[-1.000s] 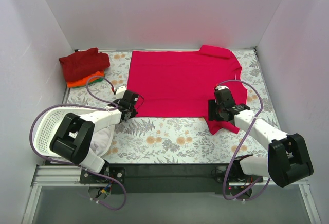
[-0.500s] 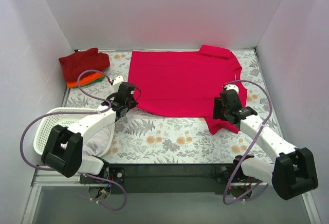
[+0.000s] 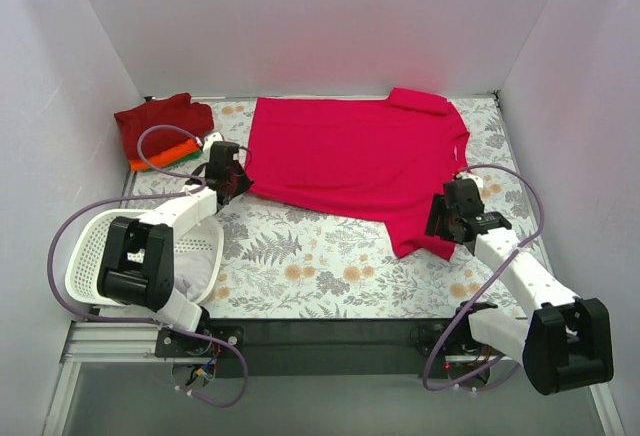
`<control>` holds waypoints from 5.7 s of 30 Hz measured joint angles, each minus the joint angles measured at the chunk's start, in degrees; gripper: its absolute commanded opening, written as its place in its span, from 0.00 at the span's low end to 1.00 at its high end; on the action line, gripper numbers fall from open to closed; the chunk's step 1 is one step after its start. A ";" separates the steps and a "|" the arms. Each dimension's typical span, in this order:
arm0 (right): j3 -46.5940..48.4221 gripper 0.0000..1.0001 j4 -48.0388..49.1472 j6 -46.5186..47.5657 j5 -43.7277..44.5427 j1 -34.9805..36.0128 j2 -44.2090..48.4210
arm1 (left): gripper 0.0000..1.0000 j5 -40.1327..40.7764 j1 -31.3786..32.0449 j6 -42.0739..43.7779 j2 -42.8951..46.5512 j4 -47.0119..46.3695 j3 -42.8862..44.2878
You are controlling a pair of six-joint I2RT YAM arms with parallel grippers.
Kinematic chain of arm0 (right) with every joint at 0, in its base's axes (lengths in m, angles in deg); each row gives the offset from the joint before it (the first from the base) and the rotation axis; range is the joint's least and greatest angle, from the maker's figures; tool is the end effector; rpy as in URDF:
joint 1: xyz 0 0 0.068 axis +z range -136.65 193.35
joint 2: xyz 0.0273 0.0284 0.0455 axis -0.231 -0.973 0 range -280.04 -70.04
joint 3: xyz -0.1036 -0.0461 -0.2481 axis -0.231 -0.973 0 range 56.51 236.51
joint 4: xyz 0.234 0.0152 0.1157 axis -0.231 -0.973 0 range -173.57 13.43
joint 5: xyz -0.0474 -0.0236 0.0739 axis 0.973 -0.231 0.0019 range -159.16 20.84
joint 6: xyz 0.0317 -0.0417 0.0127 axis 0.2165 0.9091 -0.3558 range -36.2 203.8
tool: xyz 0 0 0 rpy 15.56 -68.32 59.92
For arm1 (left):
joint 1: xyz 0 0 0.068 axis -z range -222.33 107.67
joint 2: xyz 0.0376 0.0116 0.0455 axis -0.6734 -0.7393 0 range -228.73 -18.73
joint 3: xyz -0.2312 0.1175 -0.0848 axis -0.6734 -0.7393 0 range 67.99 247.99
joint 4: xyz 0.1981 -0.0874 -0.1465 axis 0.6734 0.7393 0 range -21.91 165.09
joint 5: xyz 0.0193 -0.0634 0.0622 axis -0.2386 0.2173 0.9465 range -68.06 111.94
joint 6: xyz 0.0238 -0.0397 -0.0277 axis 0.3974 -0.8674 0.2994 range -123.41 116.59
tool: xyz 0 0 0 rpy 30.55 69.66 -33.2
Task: Fold and stack the t-shirts
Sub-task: Flatten the tshirt out
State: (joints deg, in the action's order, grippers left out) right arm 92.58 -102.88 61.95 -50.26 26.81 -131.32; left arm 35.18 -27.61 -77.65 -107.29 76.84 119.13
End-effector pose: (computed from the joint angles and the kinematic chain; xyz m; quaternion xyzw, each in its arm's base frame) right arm 0.2044 0.0371 0.2108 0.1221 0.9249 -0.0491 0.3568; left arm 0.3111 -0.0733 0.1978 -0.4948 0.7786 -0.1835 0.3395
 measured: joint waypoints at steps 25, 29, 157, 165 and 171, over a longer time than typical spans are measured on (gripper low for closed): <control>1.40 0.19 3.37 -1.55 -0.76 -3.26 -15.17 | 0.00 -10.12 -3.58 1.18 2.97 -4.57 -2.71; 2.91 0.16 3.30 -0.85 -0.81 -3.32 -15.06 | 0.00 -10.97 -3.63 1.18 2.97 -4.57 -2.71; 4.92 0.59 -14.53 -4.70 3.85 9.97 -7.82 | 0.00 -12.41 -3.65 2.34 2.56 -5.09 -3.43; 4.72 0.61 -13.94 -4.02 4.63 8.28 -12.59 | 0.00 -12.41 -3.65 2.43 2.49 -5.03 -3.43; 4.52 0.52 -11.80 -2.91 3.52 6.67 -15.52 | 0.00 -12.39 -3.63 2.43 2.49 -4.90 -3.43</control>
State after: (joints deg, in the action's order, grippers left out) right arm 97.11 -114.68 59.05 -46.74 33.47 -146.84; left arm 22.78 -31.24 -75.22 -104.79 71.95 115.70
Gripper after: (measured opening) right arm 0.563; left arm 0.030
